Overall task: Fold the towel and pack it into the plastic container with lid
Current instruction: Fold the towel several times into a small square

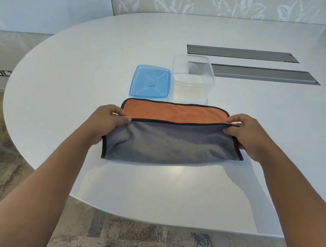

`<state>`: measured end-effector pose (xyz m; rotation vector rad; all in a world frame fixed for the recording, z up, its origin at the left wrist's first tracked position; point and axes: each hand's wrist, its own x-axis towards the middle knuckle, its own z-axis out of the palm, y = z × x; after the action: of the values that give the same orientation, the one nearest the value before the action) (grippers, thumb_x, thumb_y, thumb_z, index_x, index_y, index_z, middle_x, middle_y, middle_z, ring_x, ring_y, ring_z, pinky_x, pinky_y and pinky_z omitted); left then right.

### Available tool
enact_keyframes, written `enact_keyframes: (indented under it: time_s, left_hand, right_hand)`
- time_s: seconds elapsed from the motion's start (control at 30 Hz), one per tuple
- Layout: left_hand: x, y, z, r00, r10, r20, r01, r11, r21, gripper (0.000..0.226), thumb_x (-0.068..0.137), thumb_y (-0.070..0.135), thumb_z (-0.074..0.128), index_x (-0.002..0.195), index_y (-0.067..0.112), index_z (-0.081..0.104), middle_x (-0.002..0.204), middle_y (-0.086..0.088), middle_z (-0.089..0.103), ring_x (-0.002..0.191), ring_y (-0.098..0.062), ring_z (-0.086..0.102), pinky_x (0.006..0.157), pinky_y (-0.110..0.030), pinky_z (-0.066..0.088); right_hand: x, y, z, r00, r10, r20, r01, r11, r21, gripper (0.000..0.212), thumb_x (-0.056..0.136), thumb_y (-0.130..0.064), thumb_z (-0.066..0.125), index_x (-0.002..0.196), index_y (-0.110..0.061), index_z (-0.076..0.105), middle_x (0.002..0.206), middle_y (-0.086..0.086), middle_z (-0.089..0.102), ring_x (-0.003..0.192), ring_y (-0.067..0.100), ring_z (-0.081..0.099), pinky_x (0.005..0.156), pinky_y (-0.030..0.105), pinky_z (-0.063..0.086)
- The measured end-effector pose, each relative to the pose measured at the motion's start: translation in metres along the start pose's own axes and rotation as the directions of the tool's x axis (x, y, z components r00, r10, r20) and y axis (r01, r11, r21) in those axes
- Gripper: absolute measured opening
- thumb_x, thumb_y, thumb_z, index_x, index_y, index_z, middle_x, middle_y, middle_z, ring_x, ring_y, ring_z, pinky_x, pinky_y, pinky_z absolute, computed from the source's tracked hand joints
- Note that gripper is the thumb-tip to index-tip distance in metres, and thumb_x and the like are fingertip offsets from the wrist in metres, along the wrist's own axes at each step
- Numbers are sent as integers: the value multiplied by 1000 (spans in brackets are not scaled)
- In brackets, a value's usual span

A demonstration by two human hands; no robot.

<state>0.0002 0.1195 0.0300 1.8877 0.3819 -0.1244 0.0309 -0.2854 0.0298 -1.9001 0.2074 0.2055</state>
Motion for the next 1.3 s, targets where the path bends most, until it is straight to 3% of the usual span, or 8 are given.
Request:
enact_keyframes:
  time_s: [0.23,0.33,0.47,0.67,0.8,0.9,1.0,1.3]
  left_hand:
    - [-2,-9,-8,964,-170,207,224,935,-275,60,73,59,81,103,8,79,110,-14,77,93,-24,74,80,-35,61]
    - [-2,-12,-16,940,-234,247,265,959,-100,80,66,64,86,120,7,74,117,-12,75,105,-30,68,95,-43,52]
    - [-6,-17,-13,936,-209,283,231,972,-47,42,88,12,77,127,9,62,122,-19,71,106,-32,73,84,-44,61]
    - [-6,-20,-9,952,-94,292,124,989,-85,48,101,0,56,127,34,35,123,-14,51,102,-25,61,75,-32,55]
    - [-12,-24,-20,881,-138,452,164,986,-18,43,101,0,56,128,32,44,122,-10,56,96,-20,63,70,-28,56]
    - [-14,-32,-30,809,-170,563,202,979,5,54,87,2,68,134,20,48,124,-12,60,99,-23,63,77,-31,56]
    - [-15,-32,-35,771,-178,612,195,980,39,59,81,8,75,135,17,50,122,-13,63,99,-25,64,77,-32,57]
    - [16,-21,-26,988,153,32,-146,975,-165,14,99,15,67,109,23,64,104,-3,76,94,-23,71,85,-40,58]
  right_hand:
    - [0,13,4,964,265,29,-248,849,466,33,83,-32,80,108,-11,74,98,9,78,83,28,73,77,41,61]
    - [1,17,4,971,239,17,-231,916,328,37,80,-27,82,108,-5,73,99,10,78,80,25,75,69,38,62]
    - [7,22,6,985,162,-56,-159,986,50,45,89,-13,71,126,-25,47,113,11,68,96,26,70,81,46,60]
    - [8,21,8,982,-132,-134,119,988,-97,34,91,-4,52,81,-37,49,79,-3,51,68,16,44,64,35,38]
    - [-4,20,0,975,0,221,27,993,-119,38,92,9,50,74,-22,64,80,4,59,69,16,52,62,28,42]
    - [-12,18,-14,834,192,518,-129,979,-156,31,93,10,51,89,-14,70,85,5,66,70,17,60,59,29,49]
    - [-15,16,-22,770,275,575,-181,959,-216,29,92,8,50,96,-12,71,88,7,68,70,22,61,58,32,50]
    - [-3,20,-16,983,-112,145,118,992,-35,18,102,-15,60,88,-23,67,69,-12,64,59,5,56,52,23,47]
